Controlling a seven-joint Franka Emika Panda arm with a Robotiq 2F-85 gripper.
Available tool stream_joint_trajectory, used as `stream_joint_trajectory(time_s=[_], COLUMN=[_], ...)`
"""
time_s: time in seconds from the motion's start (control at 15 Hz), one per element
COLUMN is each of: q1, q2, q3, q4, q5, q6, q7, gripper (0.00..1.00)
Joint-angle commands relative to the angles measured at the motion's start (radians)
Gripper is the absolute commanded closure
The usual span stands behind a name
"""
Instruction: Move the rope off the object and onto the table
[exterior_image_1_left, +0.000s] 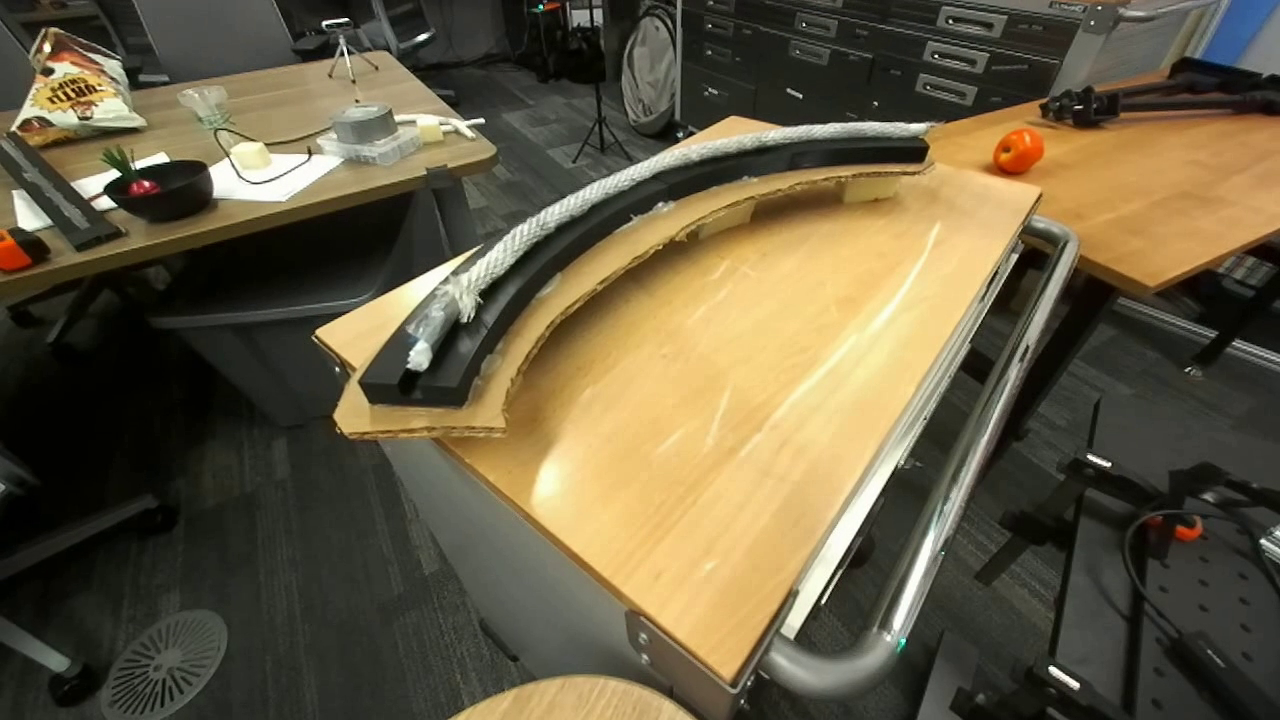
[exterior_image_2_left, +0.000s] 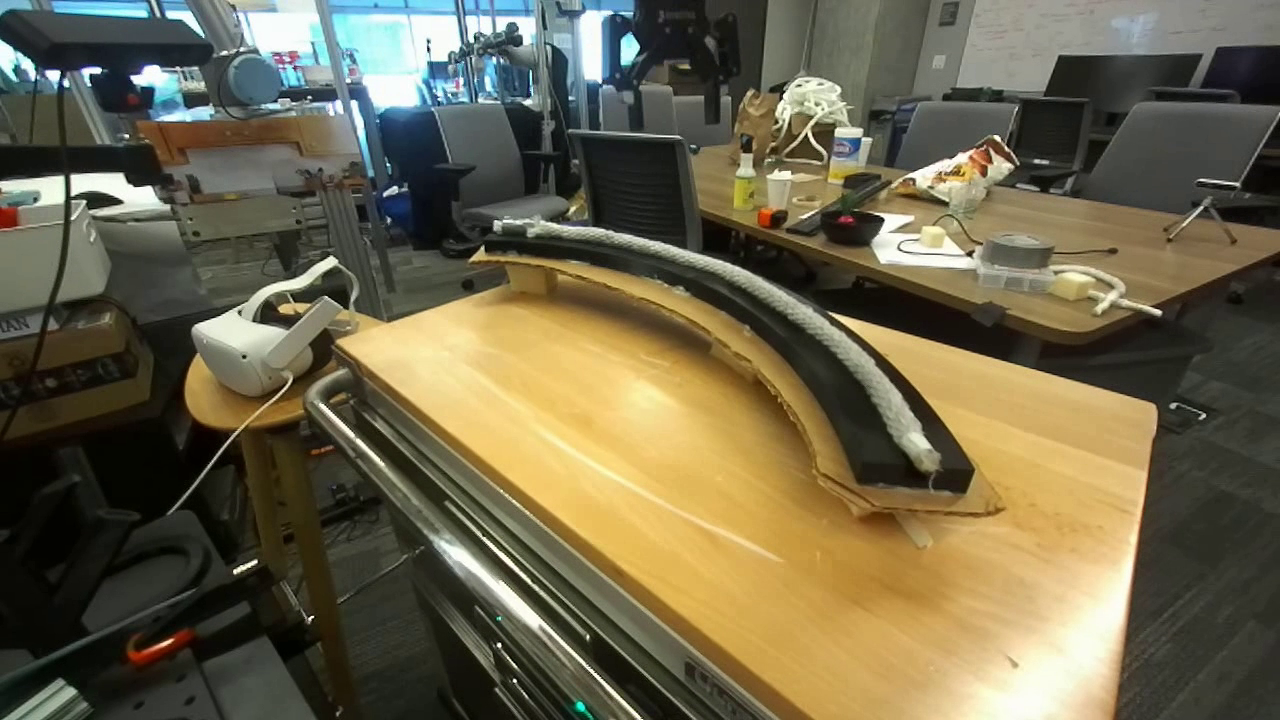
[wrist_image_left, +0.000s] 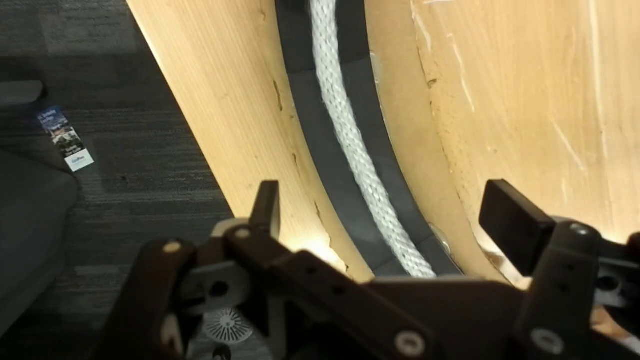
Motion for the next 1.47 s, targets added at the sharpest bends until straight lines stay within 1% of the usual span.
stream_joint_trajectory(time_s=[0.0,0.13,0.27,0.33,0.67,0.8,1.27,1.33,1.4], q1=[0.023,0.024,0.017,0.02,0.023,0.039,0.04,0.042,0.044], q2=[0.086,0.122,0.147,0.112,0.119,0.14,0.267,0.283,0.297], q3=[0.007,0.013,0.022,0.015,0.012,0.004,0.016,0.016,0.016], q4=[0.064,0.076,0.084,0.029,0.021,0.043,0.135,0.147,0.159], q5=[-0.049,-0.048,-0.036,-0.032,-0.038,-0.058,-0.047,-0.047,-0.048], q6=[0.01,0.023,0.063,0.041,0.055,0.036,-0.019,-0.027,-0.037], q7=[0.003,-0.023,-0.051,-0.012,0.001,0.03,-0.003,-0.005,-0.006], gripper=[0.0,0.0,0.0,0.0,0.0,0.0,0.0,0.04,0.19])
